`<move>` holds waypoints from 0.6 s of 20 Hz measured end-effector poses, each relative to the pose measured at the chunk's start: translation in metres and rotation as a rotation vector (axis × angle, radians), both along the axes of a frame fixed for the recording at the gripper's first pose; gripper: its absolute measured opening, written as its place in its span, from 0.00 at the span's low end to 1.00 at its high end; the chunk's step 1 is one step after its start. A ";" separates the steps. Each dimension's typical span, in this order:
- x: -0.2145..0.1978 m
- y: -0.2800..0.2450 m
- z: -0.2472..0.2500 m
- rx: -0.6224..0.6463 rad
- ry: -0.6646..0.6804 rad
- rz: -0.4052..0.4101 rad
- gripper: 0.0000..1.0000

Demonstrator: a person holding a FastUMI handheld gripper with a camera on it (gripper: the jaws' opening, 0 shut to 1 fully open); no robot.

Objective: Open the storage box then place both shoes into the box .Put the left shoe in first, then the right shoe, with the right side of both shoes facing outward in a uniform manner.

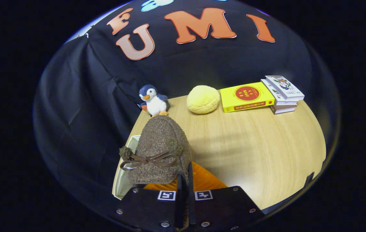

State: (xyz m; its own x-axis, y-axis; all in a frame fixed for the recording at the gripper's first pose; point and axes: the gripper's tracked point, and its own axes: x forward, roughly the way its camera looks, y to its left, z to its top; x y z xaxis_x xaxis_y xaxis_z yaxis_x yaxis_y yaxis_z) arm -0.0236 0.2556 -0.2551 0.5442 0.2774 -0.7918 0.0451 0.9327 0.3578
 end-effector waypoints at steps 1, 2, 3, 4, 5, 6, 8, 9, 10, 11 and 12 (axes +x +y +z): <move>0.000 0.008 0.001 0.001 -0.004 0.009 0.07; 0.001 0.015 0.000 -0.003 -0.004 0.014 0.07; 0.001 0.022 -0.002 -0.006 0.001 0.018 0.07; 0.000 0.028 -0.004 -0.005 0.009 0.021 0.07; 0.000 0.035 -0.007 0.000 0.017 0.025 0.07; -0.001 0.041 -0.009 0.003 0.025 0.025 0.07; -0.002 0.050 -0.016 0.000 0.038 0.032 0.08; -0.002 0.054 -0.019 -0.003 0.041 0.036 0.08; -0.003 0.057 -0.021 -0.005 0.043 0.040 0.09; -0.004 0.060 -0.024 -0.009 0.044 0.046 0.12; -0.006 0.060 -0.026 -0.027 0.045 0.055 0.15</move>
State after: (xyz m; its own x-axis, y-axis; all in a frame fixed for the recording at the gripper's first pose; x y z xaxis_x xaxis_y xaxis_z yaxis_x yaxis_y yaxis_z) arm -0.0295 0.3152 -0.2815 0.4925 0.2843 -0.8226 0.0085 0.9435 0.3311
